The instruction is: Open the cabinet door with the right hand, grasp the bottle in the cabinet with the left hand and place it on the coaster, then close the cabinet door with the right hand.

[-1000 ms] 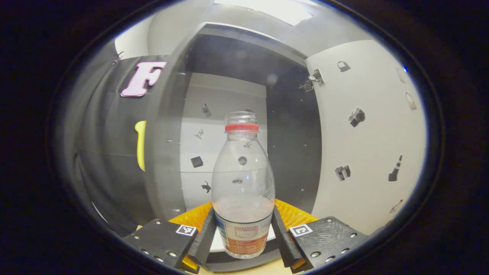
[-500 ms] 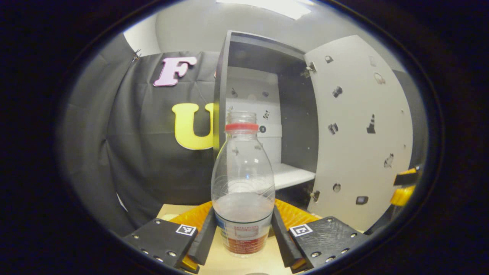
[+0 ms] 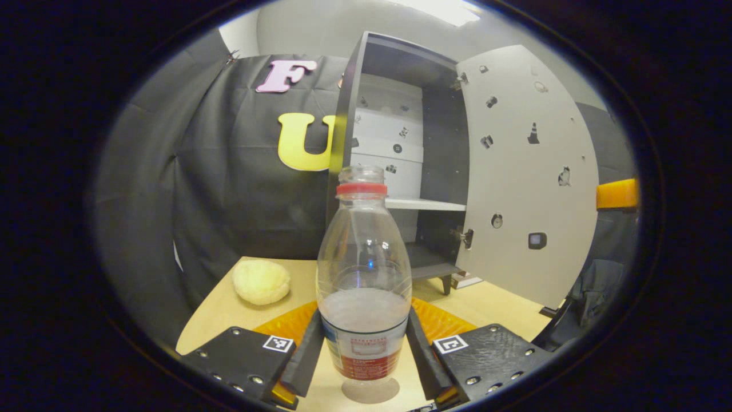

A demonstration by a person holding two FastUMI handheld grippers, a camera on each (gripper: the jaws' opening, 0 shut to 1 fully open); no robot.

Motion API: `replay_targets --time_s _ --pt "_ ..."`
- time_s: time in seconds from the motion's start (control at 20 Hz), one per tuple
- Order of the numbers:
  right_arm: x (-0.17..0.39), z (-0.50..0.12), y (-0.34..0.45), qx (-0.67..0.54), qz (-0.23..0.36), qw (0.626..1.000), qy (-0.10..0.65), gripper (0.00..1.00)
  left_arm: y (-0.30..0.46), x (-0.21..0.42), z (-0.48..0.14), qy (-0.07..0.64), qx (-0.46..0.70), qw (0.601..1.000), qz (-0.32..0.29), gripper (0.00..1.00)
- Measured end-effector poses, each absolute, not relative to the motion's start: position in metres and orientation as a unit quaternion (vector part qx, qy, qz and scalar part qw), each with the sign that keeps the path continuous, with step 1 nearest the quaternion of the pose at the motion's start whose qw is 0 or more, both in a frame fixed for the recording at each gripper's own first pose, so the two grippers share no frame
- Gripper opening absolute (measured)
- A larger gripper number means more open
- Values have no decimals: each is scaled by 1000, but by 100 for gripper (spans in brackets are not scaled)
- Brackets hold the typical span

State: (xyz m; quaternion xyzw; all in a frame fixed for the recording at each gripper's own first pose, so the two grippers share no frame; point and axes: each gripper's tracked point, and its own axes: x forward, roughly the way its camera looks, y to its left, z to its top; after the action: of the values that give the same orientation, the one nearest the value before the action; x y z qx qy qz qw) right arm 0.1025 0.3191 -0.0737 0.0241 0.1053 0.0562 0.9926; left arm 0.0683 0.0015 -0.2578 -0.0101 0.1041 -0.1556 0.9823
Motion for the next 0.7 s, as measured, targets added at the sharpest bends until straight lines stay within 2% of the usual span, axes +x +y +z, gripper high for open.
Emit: replay_targets --time_s 0.35,0.4,0.45,0.7 --pt "108 -107 337 17 67 985 156 98 -6 69 -340 119 5 979 -163 73" --pt "110 -111 341 15 71 984 160 98 -6 69 -349 122 8 979 -162 71" --pt "111 -114 346 15 77 984 162 98 -6 68 -354 120 10 980 -161 74" --pt "109 -125 350 -6 73 985 159 98 -12 62 -379 114 12 980 -164 74"
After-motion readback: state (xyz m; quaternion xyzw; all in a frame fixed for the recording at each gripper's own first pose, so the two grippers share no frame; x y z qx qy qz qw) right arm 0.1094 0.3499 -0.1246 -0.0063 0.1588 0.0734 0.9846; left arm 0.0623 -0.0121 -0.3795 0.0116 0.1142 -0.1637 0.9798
